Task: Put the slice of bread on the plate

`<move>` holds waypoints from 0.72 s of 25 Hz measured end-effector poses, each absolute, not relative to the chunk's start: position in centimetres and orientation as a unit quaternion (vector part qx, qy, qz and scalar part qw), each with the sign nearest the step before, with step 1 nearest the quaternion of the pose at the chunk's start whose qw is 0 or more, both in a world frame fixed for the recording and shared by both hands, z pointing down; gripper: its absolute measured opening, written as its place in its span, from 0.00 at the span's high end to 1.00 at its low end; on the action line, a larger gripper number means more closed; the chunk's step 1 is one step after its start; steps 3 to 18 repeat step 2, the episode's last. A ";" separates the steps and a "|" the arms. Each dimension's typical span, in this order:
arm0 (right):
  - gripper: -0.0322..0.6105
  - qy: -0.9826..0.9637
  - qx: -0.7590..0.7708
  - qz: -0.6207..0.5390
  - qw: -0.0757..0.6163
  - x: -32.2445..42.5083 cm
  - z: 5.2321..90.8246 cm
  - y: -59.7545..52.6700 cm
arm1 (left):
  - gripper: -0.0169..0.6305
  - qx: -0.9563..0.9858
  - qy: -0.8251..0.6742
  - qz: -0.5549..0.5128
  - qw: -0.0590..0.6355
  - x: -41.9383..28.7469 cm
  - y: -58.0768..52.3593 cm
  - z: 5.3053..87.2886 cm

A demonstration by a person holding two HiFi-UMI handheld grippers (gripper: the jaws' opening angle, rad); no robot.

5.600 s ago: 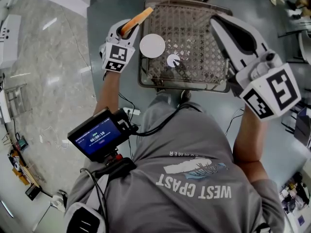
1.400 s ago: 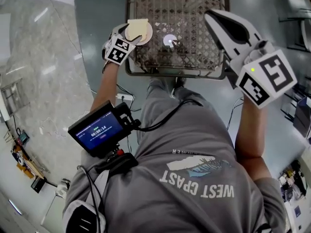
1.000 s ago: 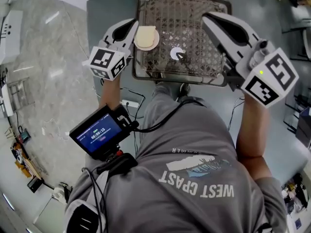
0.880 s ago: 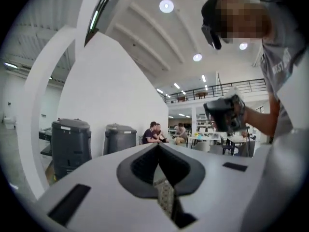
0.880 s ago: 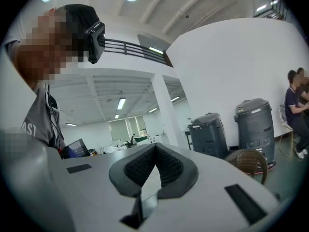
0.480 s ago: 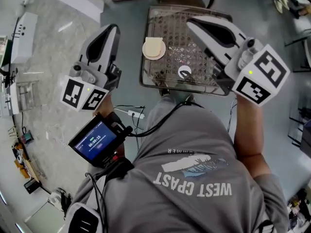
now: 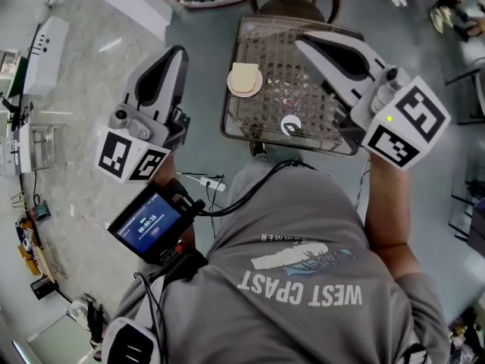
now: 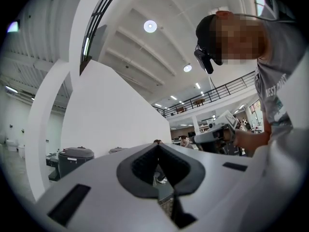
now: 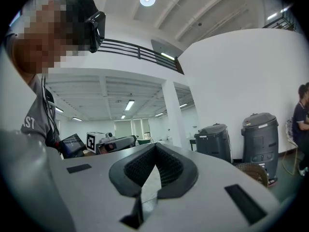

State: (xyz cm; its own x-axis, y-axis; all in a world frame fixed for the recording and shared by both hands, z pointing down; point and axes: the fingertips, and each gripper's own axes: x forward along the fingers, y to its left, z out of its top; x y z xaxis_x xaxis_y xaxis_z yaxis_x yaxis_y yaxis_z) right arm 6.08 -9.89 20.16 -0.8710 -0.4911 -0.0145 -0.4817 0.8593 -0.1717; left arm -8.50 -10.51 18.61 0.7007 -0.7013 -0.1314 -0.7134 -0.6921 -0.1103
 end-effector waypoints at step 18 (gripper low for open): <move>0.94 0.964 -0.253 -0.082 0.027 5.9 20.1 -9.7 | 0.96 -0.919 0.384 0.039 0.076 -8.6 -10.3 18.6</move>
